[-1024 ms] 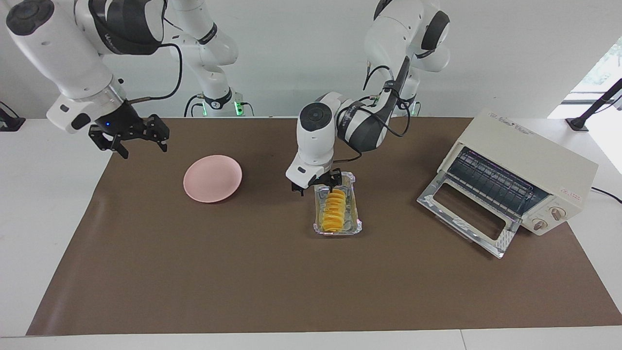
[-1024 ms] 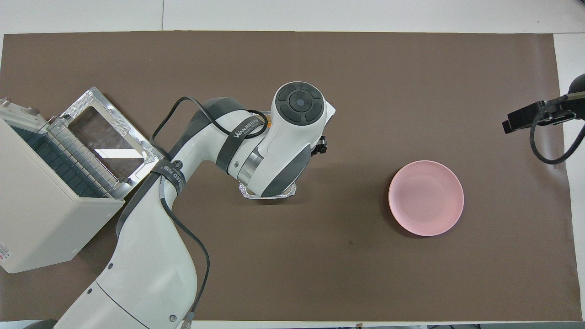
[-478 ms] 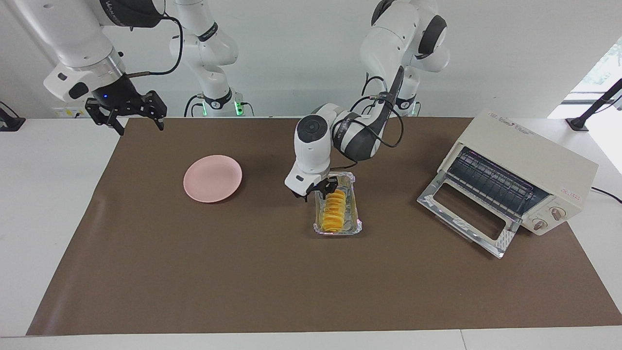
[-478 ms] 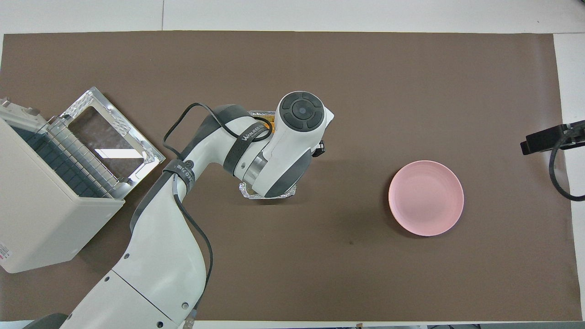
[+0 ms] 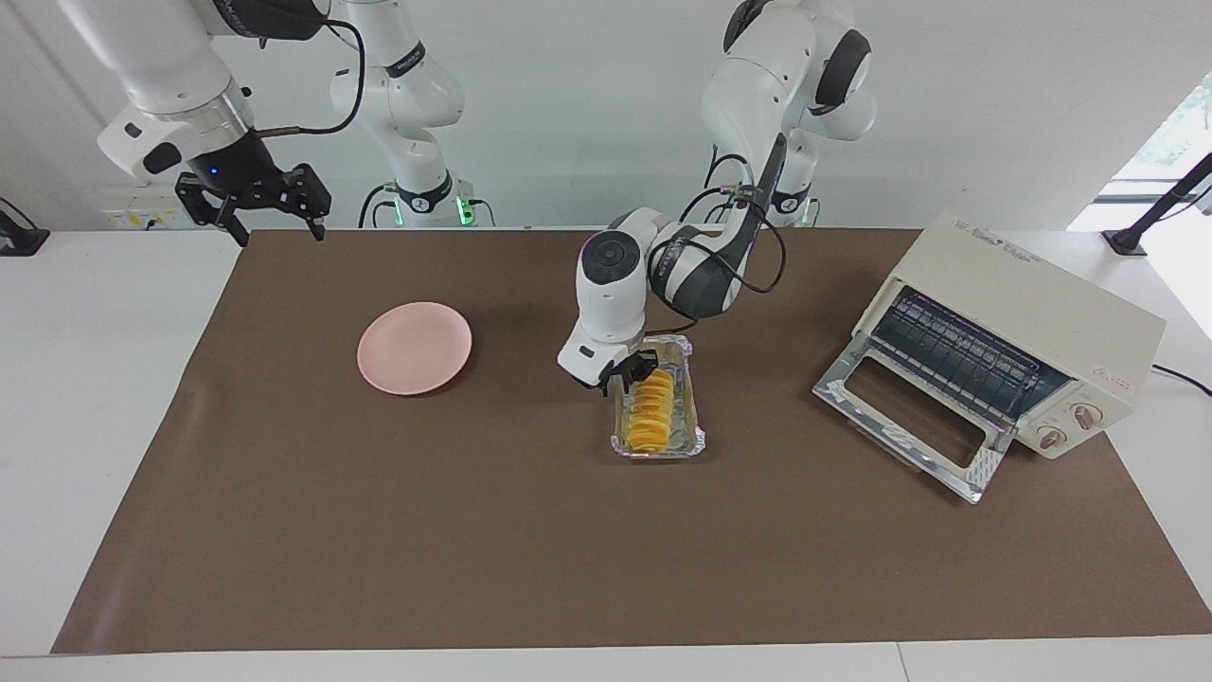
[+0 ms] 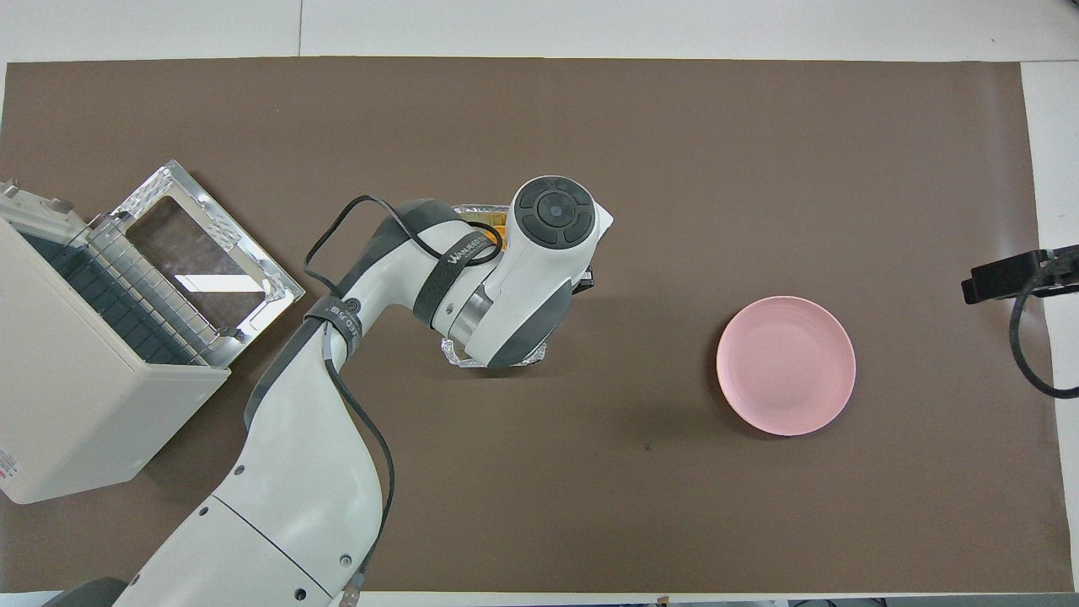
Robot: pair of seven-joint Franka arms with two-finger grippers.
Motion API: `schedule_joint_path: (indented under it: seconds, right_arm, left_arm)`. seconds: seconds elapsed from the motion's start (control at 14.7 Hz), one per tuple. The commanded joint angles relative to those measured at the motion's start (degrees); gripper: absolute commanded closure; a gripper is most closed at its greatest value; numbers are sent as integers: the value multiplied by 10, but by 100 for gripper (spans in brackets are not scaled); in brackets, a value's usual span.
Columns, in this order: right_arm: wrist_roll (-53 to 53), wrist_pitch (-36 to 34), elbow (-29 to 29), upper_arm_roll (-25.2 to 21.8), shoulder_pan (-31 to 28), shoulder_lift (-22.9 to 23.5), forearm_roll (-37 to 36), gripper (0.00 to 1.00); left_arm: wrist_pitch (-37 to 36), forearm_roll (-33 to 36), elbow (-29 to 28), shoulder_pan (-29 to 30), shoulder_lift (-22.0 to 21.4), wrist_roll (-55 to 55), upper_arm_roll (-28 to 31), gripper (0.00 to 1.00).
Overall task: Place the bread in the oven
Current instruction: 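Grasp the foil tray with the left gripper, then carry the foil tray into the toaster oven with the left gripper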
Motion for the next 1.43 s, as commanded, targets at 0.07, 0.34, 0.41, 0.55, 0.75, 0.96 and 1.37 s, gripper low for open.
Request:
schedule_joint_path:
  seconds: [0.07, 0.34, 0.41, 0.55, 0.75, 0.96, 1.37]
  right_arm:
    - [7, 11, -13, -7, 3, -11, 0, 0]
    - [6, 11, -13, -7, 3, -11, 0, 0]
    - [7, 11, -13, -7, 3, -11, -1, 0]
    - [7, 4, -13, -6, 3, -11, -2, 0]
    - [7, -4, -14, -6, 2, -12, -2, 0]
    - [6, -4, -14, -5, 2, -12, -2, 0]
    - [6, -4, -14, -6, 2, -12, -2, 0]
  left_arm:
    - [26, 12, -32, -4, -5, -10, 4, 100]
    - [-76, 2, 42, 2, -12, -14, 15, 100]
    - [-117, 1, 78, 2, -12, -14, 29, 100]
    - [-158, 0, 101, 2, -32, -13, 65, 100]
    - [-194, 0, 90, 52, -92, -12, 103, 100]
    - [-191, 35, 86, 118, -96, -6, 121, 100]
    - [-138, 76, 71, 254, -86, 21, 132, 100]
